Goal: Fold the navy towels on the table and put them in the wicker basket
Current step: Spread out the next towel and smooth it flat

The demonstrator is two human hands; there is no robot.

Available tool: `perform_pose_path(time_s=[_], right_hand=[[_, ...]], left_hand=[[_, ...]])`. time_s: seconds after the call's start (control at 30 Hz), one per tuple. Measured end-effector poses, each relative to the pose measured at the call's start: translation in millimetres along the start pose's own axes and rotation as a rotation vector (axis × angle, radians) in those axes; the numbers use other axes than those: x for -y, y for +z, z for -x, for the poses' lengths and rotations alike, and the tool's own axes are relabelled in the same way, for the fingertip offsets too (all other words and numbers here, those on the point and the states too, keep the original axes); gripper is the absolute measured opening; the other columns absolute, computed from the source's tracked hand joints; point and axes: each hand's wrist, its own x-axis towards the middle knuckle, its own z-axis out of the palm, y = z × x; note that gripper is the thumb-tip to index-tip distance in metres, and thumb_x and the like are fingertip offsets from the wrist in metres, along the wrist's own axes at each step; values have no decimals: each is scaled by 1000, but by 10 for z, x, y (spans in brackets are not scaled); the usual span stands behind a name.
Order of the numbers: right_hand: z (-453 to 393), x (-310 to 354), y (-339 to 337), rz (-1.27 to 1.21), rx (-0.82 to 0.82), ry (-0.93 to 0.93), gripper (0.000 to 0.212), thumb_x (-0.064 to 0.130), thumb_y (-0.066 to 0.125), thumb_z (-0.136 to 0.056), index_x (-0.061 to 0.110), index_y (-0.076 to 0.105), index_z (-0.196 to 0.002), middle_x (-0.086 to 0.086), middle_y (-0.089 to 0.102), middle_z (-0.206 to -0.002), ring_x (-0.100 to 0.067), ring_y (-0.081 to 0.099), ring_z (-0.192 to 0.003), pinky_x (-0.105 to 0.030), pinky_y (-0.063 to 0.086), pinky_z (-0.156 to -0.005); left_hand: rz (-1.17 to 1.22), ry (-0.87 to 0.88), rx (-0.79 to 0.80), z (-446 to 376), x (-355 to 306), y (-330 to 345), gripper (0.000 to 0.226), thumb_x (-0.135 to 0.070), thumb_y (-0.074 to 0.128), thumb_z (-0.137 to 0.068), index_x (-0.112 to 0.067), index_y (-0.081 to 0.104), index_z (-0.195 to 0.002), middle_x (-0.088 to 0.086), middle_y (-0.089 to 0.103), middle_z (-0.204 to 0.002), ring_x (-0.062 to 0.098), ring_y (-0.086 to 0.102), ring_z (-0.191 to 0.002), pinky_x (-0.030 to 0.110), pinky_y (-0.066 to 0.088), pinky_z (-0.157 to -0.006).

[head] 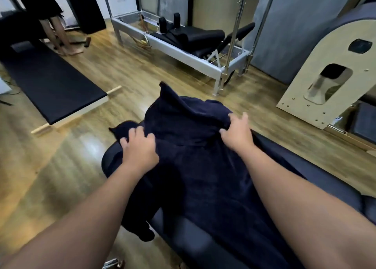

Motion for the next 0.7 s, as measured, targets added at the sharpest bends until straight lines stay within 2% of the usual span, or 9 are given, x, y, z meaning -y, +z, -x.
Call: perform_pose_path(time_s=[0.1, 0.17, 0.27, 0.33, 0.43, 0.53, 0.6, 0.7], right_hand=[[163, -137, 346, 87, 207, -91, 53, 29, 66, -91, 18, 51, -141, -14, 37, -147, -36, 51, -126, -35, 42, -101], [335, -300, 544, 129, 356, -99, 55, 32, 68, -91, 18, 51, -142, -12, 42, -142, -34, 50, -128, -35, 42, -106], [700, -656, 758, 202, 455, -112, 60, 35, 64, -93, 23, 42, -148, -12, 24, -159, -31, 29, -147, -45, 35, -115], [992, -942, 812, 270, 408, -166, 66, 31, 60, -97, 27, 29, -155, -9, 6, -167, -27, 8, -154, -50, 30, -118], [1418, -1376, 781, 268, 356, -151, 73, 30, 58, -99, 32, 16, -159, -4, 0, -168, -24, -1, -155, -47, 28, -119], [1772, -1844, 652, 265, 364, 12, 69, 40, 58, -98, 30, 23, -157, -4, 12, -166, -25, 9, -154, -48, 30, -119], [2008, -2130, 567, 283, 365, 75, 68, 44, 59, -97, 26, 30, -155, -3, 19, -164, -23, 16, -152, -44, 30, -118], [2418, -2482, 449, 289, 336, 108, 72, 44, 62, -94, 25, 29, -156, 1, 24, -162, -19, 22, -149, -37, 29, -119]], left_hand=[[4, 234, 102, 96, -9, 244, 40, -15, 56, -79, -19, 58, -119, 6, 42, -138, 31, 37, -126, 50, 35, -100], [1, 415, 292, 170, -112, 342, 48, -16, 54, -83, -23, 52, -130, 2, 44, -137, 29, 40, -128, 49, 37, -103], [27, 588, 562, 276, -348, 471, 46, -16, 53, -86, -25, 51, -131, 2, 53, -127, 27, 51, -120, 47, 43, -99], [46, 672, 660, 358, -561, 569, 37, -18, 55, -86, -23, 54, -123, 3, 55, -120, 27, 55, -113, 44, 47, -95], [3, 827, 682, 527, -940, 738, 35, -18, 60, -85, -19, 56, -119, 6, 55, -117, 29, 57, -107, 42, 50, -88], [-129, 973, 652, 745, -1296, 894, 51, -25, 69, -83, -18, 51, -131, 8, 51, -123, 29, 50, -114, 40, 44, -83], [-236, 1035, 624, 895, -1451, 962, 62, -30, 72, -81, -18, 46, -137, 8, 46, -128, 30, 43, -120, 43, 39, -88], [-311, 1084, 574, 1110, -1639, 1017, 70, -20, 70, -79, -16, 34, -140, 8, 47, -128, 29, 47, -119, 45, 37, -96]])
